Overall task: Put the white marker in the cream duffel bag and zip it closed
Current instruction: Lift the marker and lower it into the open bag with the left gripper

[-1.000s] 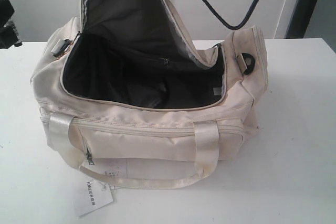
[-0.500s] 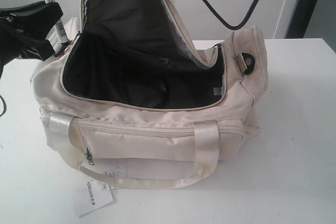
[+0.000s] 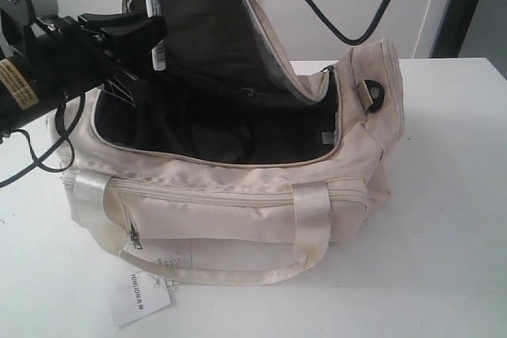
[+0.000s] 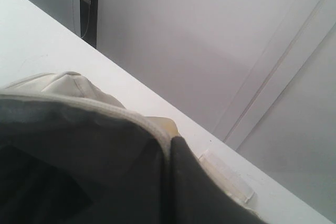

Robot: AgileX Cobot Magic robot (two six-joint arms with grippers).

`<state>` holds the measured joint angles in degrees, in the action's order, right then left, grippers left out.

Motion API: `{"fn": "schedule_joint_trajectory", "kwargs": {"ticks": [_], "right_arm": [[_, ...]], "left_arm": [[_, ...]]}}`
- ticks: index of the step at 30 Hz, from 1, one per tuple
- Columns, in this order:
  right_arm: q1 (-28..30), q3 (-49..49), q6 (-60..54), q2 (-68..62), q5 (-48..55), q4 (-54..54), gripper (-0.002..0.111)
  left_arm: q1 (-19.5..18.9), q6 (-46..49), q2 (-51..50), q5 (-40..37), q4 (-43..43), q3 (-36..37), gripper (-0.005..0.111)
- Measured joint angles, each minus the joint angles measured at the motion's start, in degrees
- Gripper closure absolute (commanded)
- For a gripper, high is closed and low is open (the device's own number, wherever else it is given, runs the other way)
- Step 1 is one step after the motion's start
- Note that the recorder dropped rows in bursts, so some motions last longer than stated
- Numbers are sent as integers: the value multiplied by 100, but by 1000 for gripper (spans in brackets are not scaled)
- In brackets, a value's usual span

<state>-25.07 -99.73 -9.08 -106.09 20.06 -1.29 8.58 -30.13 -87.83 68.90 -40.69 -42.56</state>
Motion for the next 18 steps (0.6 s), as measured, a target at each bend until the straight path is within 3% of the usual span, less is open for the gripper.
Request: {"fn": "schedule_joint_trajectory", "kwargs": {"ticks": [3,6,13,18], "right_arm": [[0,0,0,0,0,0,108],[0,0,0,0,0,0,108],[0,0,0,0,0,0,108],[0,0,0,0,0,0,108]], "left_arm": [[64,107,-116,0,0,-63,67],[64,145,-178,-26,0,-74,56],[73,163,-189,-57,0,-74,56],[73,163,-189,-57,0,-74,73]]}}
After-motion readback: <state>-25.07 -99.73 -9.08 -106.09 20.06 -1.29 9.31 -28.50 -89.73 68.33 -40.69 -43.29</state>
